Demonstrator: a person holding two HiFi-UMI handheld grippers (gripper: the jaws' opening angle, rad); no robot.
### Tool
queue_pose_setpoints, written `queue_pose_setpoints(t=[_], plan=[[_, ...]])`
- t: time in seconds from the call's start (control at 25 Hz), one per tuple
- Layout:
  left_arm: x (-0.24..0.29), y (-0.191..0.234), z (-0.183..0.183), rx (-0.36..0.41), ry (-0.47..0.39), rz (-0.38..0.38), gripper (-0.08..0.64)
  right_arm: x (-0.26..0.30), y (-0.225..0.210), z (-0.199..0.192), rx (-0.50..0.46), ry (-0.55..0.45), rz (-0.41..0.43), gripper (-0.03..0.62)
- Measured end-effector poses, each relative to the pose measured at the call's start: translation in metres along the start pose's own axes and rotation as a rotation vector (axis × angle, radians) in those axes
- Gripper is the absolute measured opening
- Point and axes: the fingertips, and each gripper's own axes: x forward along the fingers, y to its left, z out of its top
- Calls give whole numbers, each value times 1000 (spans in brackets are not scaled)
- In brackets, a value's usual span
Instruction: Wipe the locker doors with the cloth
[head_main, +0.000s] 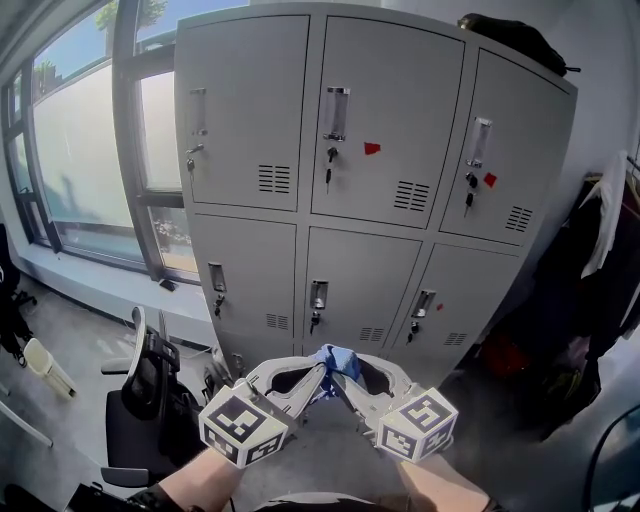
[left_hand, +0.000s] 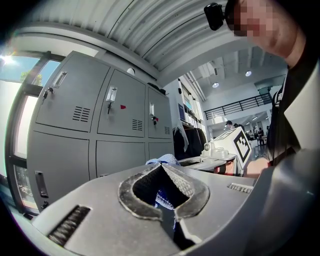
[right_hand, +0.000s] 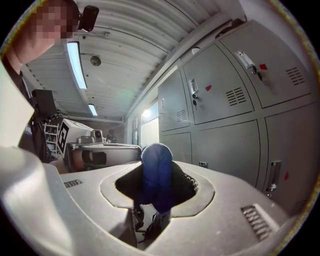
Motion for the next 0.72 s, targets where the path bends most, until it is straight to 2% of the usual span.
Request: queue_pose_setpoints(t=[0.72], plan=[[1, -3, -2, -15, -10, -18, 7, -3, -1, -4, 19, 5, -18, 154]])
